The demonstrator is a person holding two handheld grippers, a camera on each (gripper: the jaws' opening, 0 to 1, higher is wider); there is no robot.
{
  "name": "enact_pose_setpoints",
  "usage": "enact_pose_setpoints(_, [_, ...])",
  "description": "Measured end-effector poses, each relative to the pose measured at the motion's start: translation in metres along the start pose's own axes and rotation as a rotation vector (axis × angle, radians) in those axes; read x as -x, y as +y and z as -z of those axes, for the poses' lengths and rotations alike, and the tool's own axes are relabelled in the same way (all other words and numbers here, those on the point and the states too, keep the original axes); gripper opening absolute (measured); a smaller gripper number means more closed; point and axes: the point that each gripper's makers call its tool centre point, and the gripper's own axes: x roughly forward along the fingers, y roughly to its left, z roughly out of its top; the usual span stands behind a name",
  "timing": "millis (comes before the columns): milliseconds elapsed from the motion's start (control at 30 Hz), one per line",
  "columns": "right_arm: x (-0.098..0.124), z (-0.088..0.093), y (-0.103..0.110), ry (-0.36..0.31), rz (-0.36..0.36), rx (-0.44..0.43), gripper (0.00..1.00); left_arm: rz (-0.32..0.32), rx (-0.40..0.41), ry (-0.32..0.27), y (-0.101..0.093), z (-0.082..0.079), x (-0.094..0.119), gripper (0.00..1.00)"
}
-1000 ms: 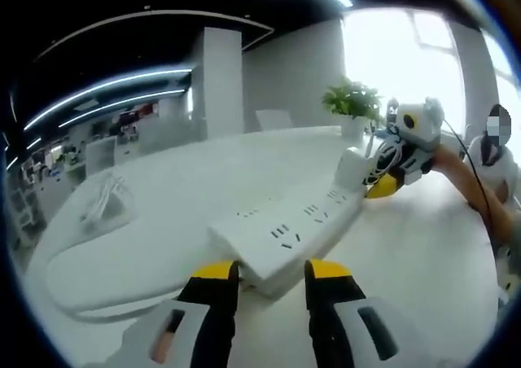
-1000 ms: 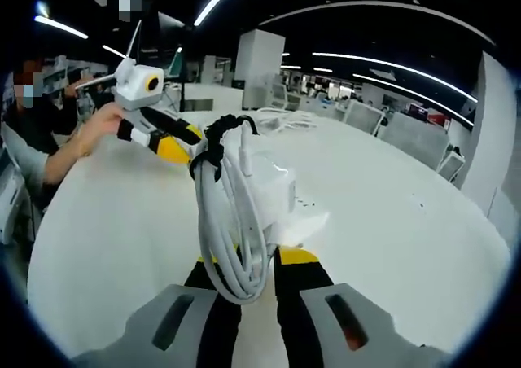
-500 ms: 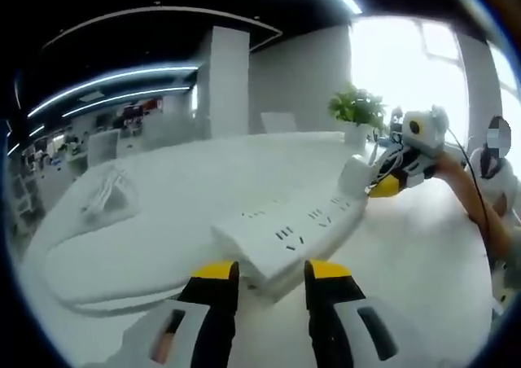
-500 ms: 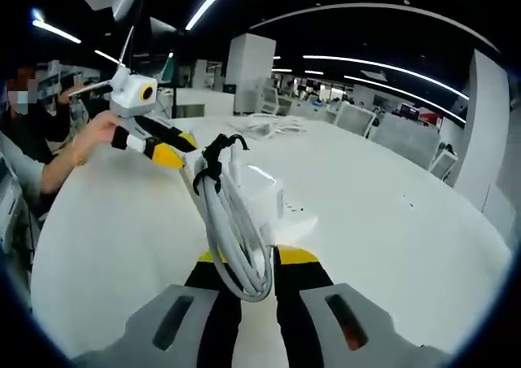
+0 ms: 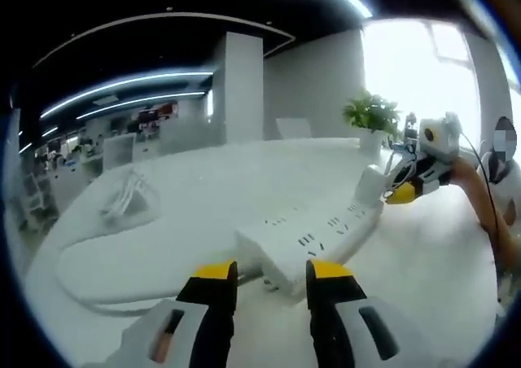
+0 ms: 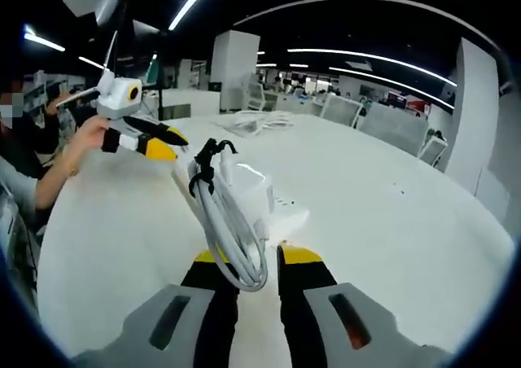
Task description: Straighten the power strip on the desk, plug the charger into it
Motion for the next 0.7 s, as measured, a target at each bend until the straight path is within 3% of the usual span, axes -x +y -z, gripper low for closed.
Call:
enact_pose_setpoints(167, [0.003,0.005,0.000,-0.005,0.010,-0.049,0.17,-0.024,0.030,-0.013,0.009,-0.004,0.002,0.35])
enact_pose_setpoints(467, [0.025,0.013,0.001,-0.035,0.116,-0.198,0.17,-0.061,0.078,-0.018,0.016,-0.010,0.001,0.33])
enact_pose_setpoints(533, [0.029,0.014,0.003,-0.044,0.134,-0.204,0.17,-0.067,0.063,-0.014,0.014,-0.009,0.004,0.27])
enact_pose_setpoints(700, [0.044,0.011,0.001,-0.086,0.243,-0.199,0.16,-0.081,0.038,-0.039,0.000,-0.007,0.024,0.28])
